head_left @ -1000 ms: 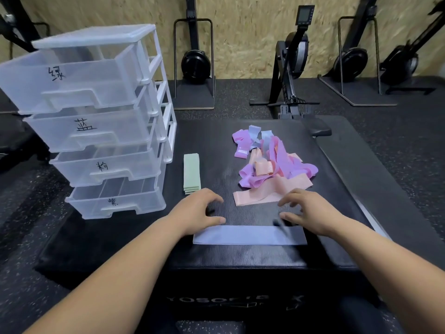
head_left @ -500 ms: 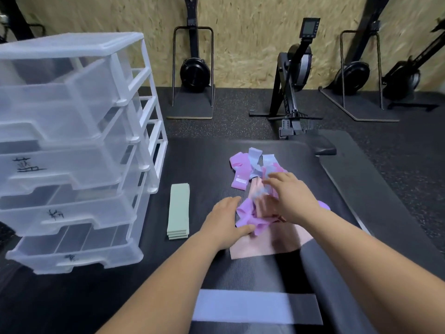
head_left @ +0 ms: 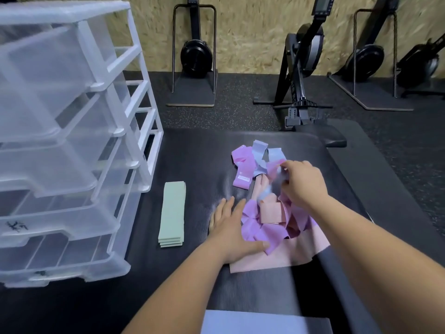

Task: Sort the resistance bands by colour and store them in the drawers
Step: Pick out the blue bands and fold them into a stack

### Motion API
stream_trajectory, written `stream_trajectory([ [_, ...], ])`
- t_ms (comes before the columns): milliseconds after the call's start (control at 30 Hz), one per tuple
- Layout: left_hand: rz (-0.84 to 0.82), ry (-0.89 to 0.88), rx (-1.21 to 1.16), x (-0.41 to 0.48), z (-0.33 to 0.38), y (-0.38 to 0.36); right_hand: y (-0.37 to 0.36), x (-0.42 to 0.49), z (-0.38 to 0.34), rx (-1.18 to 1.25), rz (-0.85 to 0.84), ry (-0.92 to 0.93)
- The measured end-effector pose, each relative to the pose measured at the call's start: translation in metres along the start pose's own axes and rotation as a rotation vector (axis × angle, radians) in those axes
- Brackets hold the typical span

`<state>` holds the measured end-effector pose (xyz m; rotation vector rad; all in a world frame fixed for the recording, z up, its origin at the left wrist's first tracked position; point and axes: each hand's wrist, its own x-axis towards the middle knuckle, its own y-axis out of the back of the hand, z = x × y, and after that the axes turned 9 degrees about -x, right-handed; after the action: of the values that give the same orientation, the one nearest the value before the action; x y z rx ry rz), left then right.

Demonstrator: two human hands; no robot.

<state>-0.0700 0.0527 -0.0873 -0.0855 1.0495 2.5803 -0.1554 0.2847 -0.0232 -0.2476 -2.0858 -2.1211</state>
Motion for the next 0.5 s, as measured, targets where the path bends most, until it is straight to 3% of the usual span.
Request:
stream_trajectory([
  [200,-0.035,0.015,-0.066,-0.007,0.007,0.013,0.056,-0.007,0.013,0.234,0.106,-0.057],
  [333,-0.105,0.041,-0.112,-0.015,0.019,0.027,0.103,-0.013,0.024,0.187,0.115,-0.025],
  [500,-0.039,0.011,-0.253,-0.035,0.042,0.037,0.144,-0.028,0.028,0.129,0.114,-0.006],
])
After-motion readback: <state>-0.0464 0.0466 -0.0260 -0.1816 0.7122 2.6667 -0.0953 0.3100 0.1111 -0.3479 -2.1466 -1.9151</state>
